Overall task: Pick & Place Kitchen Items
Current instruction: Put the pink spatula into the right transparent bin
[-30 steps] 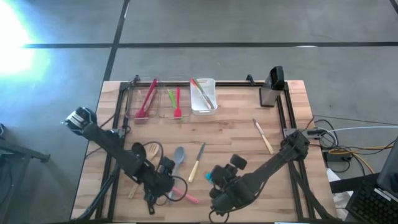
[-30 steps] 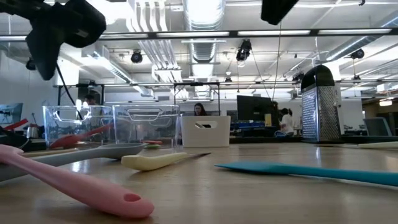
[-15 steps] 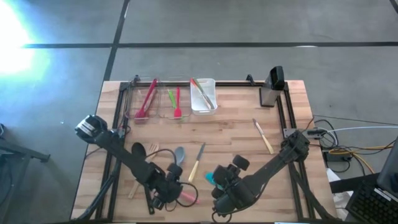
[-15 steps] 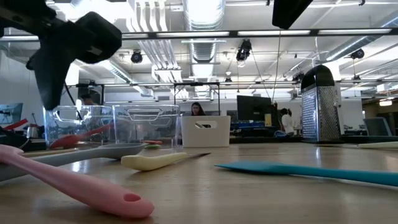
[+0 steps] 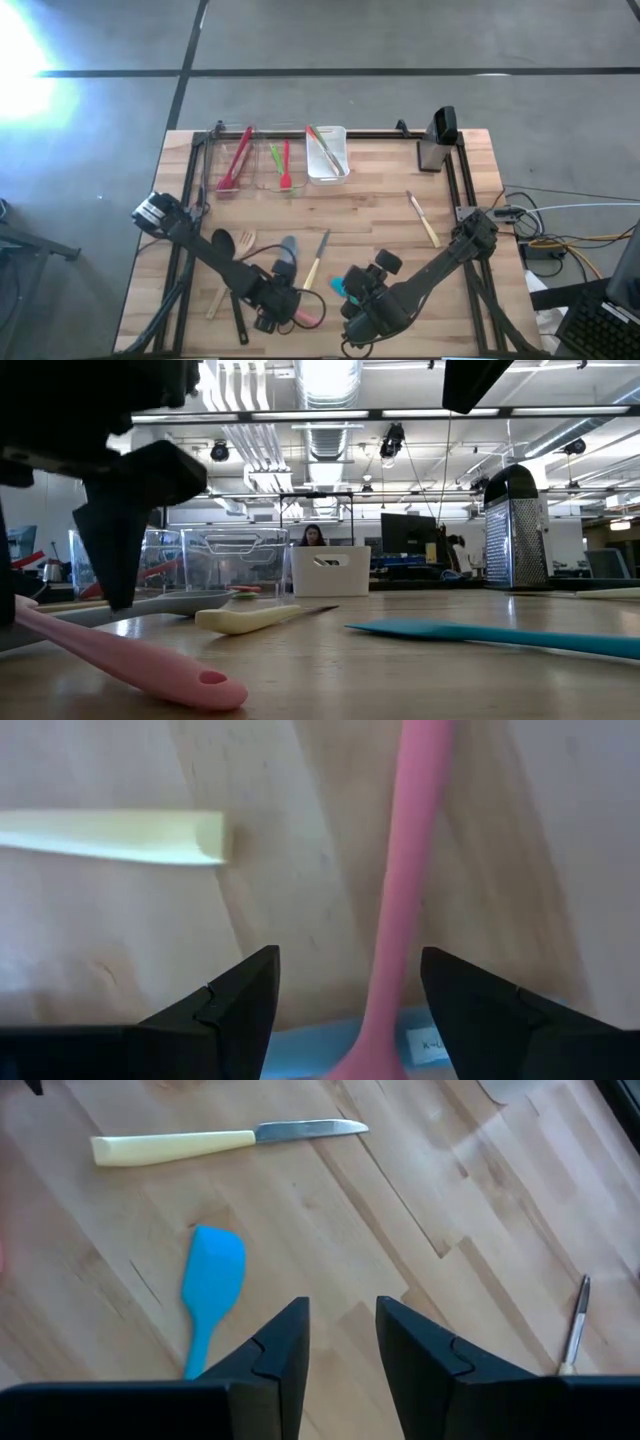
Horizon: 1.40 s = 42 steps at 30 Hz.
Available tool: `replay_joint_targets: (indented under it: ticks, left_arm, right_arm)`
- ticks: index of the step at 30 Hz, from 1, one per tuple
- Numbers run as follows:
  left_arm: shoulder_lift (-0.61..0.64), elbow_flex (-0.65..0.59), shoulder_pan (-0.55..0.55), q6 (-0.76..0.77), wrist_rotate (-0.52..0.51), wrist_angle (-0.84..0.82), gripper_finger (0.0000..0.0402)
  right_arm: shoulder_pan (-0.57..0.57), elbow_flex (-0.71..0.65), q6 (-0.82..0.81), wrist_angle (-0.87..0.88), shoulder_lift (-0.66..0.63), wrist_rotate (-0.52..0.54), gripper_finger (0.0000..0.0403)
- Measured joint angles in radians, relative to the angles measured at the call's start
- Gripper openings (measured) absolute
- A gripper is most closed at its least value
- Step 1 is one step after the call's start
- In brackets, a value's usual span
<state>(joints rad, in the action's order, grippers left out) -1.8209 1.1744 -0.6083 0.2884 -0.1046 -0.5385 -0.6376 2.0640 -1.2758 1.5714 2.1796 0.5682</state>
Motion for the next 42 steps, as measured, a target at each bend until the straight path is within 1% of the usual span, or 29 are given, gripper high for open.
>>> replay_joint_targets:
  ticks: [8, 11, 15, 23, 29, 32, 36, 38, 39, 42]
  left_arm:
    - [-0.053, 0.0, 0.0, 0.027, 0.014, 0.003, 0.0245]
    - [-0.062, 0.002, 0.0, 0.024, 0.016, 0.005, 0.0232]
    - [-0.068, 0.002, 0.0, 0.023, 0.017, 0.009, 0.0182]
    - [-0.069, 0.0, 0.001, 0.039, 0.014, 0.035, 0.0034]
    - [-0.045, 0.011, 0.003, 0.033, 0.035, 0.013, 0.0033]
    - [0.002, 0.022, 0.004, 0.023, 0.047, -0.041, 0.0033]
    - [0.129, 0.036, 0.003, -0.027, 0.036, -0.085, 0.0033]
    - [0.202, 0.029, 0.005, -0.051, -0.012, -0.098, 0.0033]
    - [0.245, 0.027, 0.007, -0.061, -0.053, -0.114, 0.0033]
    - [0.386, 0.016, 0.021, -0.082, -0.226, -0.132, 0.0033]
  right_arm:
    - [0.0, -0.004, 0.003, 0.0, 0.0, 0.0, 0.0103]
    - [0.0, -0.005, 0.003, 0.0, 0.0, 0.003, 0.0098]
    - [0.0, -0.006, 0.003, 0.0, 0.0, 0.005, 0.0092]
    - [0.0, -0.006, 0.004, 0.0, 0.0, 0.007, 0.0085]
    - [0.0, -0.006, 0.014, 0.0, 0.0, 0.007, 0.0087]
    - [0.0, -0.006, 0.023, 0.0, 0.0, 0.007, 0.0091]
    - [-0.001, -0.007, 0.021, -0.001, 0.0, 0.007, 0.0093]
    - [-0.001, -0.008, 0.017, 0.0, 0.0, 0.007, 0.009]
    - [-0.001, -0.008, 0.012, -0.001, 0.0, 0.007, 0.0088]
    - [-0.002, -0.009, -0.005, 0.0, 0.0, 0.007, 0.0083]
